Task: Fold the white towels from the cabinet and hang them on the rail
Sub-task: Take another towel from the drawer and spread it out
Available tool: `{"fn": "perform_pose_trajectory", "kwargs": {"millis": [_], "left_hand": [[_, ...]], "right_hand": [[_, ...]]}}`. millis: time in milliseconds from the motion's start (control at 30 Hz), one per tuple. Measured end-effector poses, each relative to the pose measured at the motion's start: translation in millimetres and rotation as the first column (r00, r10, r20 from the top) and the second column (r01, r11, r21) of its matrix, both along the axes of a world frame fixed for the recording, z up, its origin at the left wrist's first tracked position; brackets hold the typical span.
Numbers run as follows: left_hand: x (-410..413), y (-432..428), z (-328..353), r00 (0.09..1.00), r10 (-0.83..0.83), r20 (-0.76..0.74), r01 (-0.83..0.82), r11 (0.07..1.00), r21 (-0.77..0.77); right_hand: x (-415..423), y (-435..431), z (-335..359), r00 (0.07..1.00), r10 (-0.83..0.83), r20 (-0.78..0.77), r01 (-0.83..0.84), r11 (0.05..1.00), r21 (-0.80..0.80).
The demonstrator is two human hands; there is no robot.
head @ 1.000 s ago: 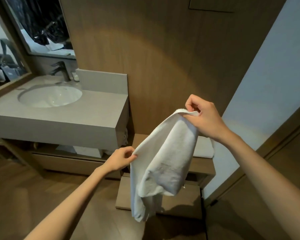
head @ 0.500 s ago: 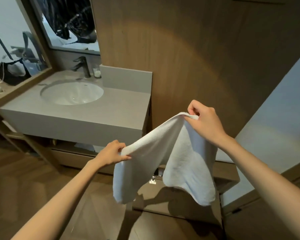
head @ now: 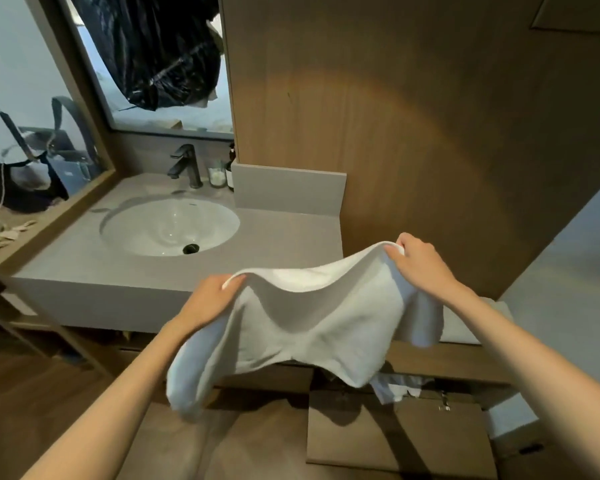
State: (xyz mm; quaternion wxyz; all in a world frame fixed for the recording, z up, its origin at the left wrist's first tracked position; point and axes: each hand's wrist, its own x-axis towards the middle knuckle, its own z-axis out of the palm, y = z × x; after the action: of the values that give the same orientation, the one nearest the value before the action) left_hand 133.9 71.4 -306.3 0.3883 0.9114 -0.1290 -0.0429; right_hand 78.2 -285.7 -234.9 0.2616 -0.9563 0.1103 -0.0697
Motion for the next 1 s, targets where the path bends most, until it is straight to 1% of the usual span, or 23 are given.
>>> {"fn": "perform_pose_trajectory", "kwargs": {"millis": [67,133,200,333,400,500,600,633,700,733,767,800,867,933,967,1000], "left_hand": [[23,-2,25,0.997,0.008,0.078,-0.005,1.000,-0.029],[50,-4,50,0.987,0.058,0.151,-0.056,0.998,-0.021],[78,-6,71,0.975,0.117,0.188,-0.109,0.993,-0.051],[128,-9,102,0.953,0.236,0.192,-0.201,0.962,-0.182],[152,-11,108,0.956,0.234,0.176,-0.196,0.958,-0.210],[192,-16,110,0.962,0.217,0.165,-0.176,0.957,-0.232],[232,-29,108,0.969,0.208,0.132,-0.167,0.949,-0.268],[247,-35,107,0.977,0.189,0.102,-0.152,0.944,-0.293],[272,-46,97,0.992,0.121,-0.048,-0.130,0.910,-0.395],[281,-51,88,0.989,0.072,-0.131,-0.123,0.889,-0.441],[291,-55,75,0.980,0.030,-0.197,-0.116,0.889,-0.443],[297,-59,62,0.971,0.009,-0.238,-0.106,0.912,-0.396],[305,-62,30,0.962,0.014,-0.271,-0.087,0.962,-0.259],[306,-59,-3,0.959,0.037,-0.280,-0.085,0.983,-0.161],[304,-56,-20,0.959,0.056,-0.278,-0.082,0.993,-0.085],[302,-53,-35,0.959,0.079,-0.273,-0.080,0.997,0.007]], "right_hand": [[16,15,5,1.000,0.015,0.003,-0.015,0.997,0.071],[34,27,13,0.999,0.012,0.036,-0.017,0.989,0.148],[56,35,22,0.997,-0.013,0.075,-0.005,0.971,0.238],[108,49,38,0.991,-0.048,0.128,-0.008,0.915,0.404],[138,55,40,0.987,-0.065,0.147,-0.012,0.882,0.472],[186,60,37,0.982,-0.101,0.159,0.003,0.852,0.523],[227,62,35,0.977,-0.134,0.169,0.016,0.828,0.561],[241,61,32,0.974,-0.147,0.170,0.022,0.816,0.578],[266,58,22,0.979,-0.145,0.144,0.030,0.798,0.602],[276,56,15,0.987,-0.120,0.106,0.031,0.792,0.610],[288,52,2,0.997,-0.073,0.040,0.032,0.786,0.617],[295,49,-9,0.999,-0.022,-0.038,0.041,0.779,0.625],[305,43,-40,0.980,0.070,-0.185,0.063,0.775,0.629],[307,37,-70,0.961,0.087,-0.261,0.087,0.804,0.588],[306,34,-85,0.951,0.091,-0.295,0.092,0.828,0.553],[305,31,-99,0.940,0.092,-0.328,0.084,0.870,0.485]]}}
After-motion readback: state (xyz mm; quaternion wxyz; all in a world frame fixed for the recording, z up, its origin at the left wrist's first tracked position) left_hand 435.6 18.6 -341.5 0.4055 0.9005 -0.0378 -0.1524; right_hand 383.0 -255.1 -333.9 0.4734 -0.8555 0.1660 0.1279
